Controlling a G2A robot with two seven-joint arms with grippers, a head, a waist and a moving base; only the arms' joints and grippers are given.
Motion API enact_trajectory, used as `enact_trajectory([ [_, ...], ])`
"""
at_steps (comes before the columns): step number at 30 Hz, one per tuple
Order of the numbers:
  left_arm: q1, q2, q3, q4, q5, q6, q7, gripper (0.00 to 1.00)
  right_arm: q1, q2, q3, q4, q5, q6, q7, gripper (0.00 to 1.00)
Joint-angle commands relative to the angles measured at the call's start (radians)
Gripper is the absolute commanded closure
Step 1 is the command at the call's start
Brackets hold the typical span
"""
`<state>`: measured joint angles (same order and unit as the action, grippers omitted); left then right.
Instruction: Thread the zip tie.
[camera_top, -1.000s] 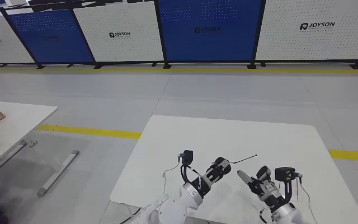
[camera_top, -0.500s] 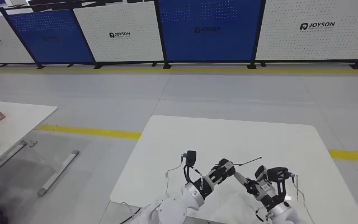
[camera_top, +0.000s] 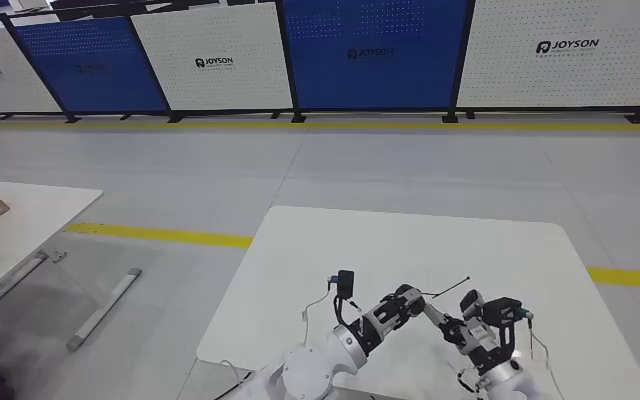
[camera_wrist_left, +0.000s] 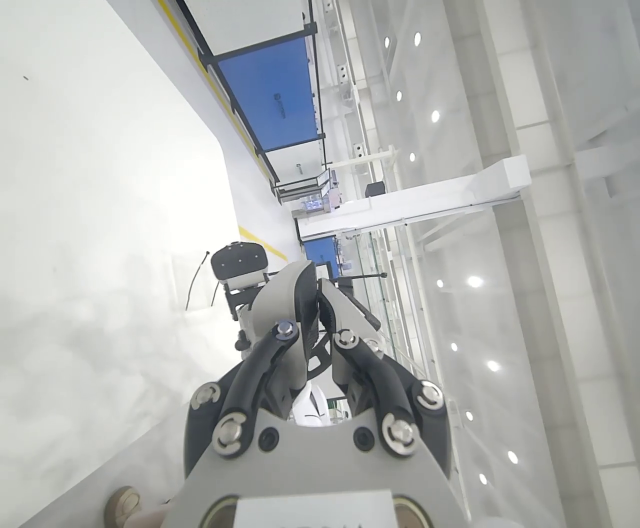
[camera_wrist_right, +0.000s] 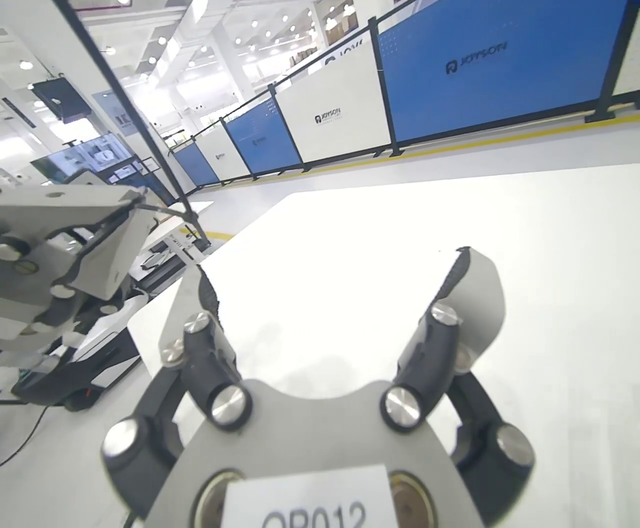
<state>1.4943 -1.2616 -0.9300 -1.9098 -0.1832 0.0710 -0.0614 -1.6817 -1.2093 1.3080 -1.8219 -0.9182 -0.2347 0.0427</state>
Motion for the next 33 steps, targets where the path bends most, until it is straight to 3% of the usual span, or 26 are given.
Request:
enact_trajectory([
  [1, -0.004, -0.002, 0.005, 0.004, 0.0, 0.001, 0.004, 1.0, -0.004, -0.002, -0.011, 0.0, -0.021, 0.015, -0.024, 0.32],
  [2, -0.006, -0.002, 0.006, 0.005, 0.002, 0.003, 0.007, 1.0, -0.003, -0.002, -0.014, 0.0, -0.029, 0.016, -0.026, 0.56],
  [6, -0.008, -0.004, 0.009, 0.008, 0.004, 0.004, 0.015, 1.0, 0.001, -0.002, -0.028, 0.003, -0.058, 0.009, -0.004, 0.6],
  [10, -0.007, -0.005, 0.009, 0.012, 0.006, 0.005, 0.021, 1.0, 0.007, -0.001, -0.03, 0.006, -0.023, -0.036, 0.018, 0.68],
  [16, -0.007, -0.006, 0.013, 0.015, 0.009, 0.009, 0.028, 1.0, 0.01, 0.002, -0.023, 0.0, 0.013, -0.074, 0.042, 0.68],
  [20, -0.007, -0.007, 0.013, 0.017, 0.01, 0.01, 0.024, 1.0, 0.013, 0.003, -0.027, -0.005, 0.021, -0.087, 0.069, 0.73],
  [25, -0.009, -0.008, 0.015, 0.023, 0.009, 0.015, 0.027, 1.0, 0.013, 0.004, -0.027, -0.009, 0.029, -0.096, 0.072, 0.72],
  [33, -0.012, -0.011, 0.021, 0.025, 0.016, 0.02, 0.031, 1.0, 0.009, 0.006, -0.024, -0.018, 0.028, -0.1, 0.052, 0.79],
])
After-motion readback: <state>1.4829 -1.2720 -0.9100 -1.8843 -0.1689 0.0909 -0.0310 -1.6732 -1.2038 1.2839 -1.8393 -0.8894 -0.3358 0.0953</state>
